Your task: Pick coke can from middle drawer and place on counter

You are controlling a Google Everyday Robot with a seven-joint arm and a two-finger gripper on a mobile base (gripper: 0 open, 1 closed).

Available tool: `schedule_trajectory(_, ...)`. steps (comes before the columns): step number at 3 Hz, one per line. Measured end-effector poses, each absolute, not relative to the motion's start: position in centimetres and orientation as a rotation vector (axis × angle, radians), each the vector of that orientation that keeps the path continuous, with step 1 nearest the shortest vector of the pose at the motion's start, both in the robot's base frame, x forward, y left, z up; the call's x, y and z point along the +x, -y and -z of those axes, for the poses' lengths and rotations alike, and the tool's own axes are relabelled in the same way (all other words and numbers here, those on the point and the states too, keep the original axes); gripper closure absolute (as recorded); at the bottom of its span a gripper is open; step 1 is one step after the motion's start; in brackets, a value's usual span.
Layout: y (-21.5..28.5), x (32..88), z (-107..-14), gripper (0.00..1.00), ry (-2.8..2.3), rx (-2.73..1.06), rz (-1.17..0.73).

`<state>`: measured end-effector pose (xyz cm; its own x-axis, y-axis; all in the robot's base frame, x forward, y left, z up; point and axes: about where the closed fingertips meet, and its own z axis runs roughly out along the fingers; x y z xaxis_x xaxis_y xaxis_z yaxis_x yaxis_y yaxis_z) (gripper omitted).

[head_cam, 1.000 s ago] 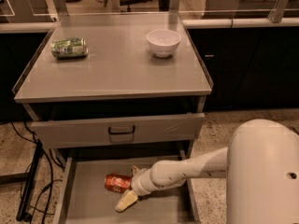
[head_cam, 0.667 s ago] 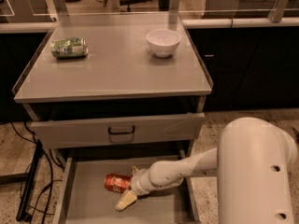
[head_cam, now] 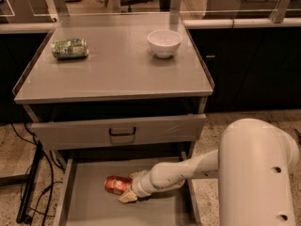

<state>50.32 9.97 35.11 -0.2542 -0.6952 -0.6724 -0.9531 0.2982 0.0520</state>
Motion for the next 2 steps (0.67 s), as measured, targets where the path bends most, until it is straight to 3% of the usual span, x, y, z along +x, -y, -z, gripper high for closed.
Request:
schedule_trajectory(1,-9.98,50.31,-35.1,0.62,-2.033,-1.463,-0.627)
schedule_trajectory(2,-9.98,50.31,-35.1,0.93,-2.033,-1.463,-0.627)
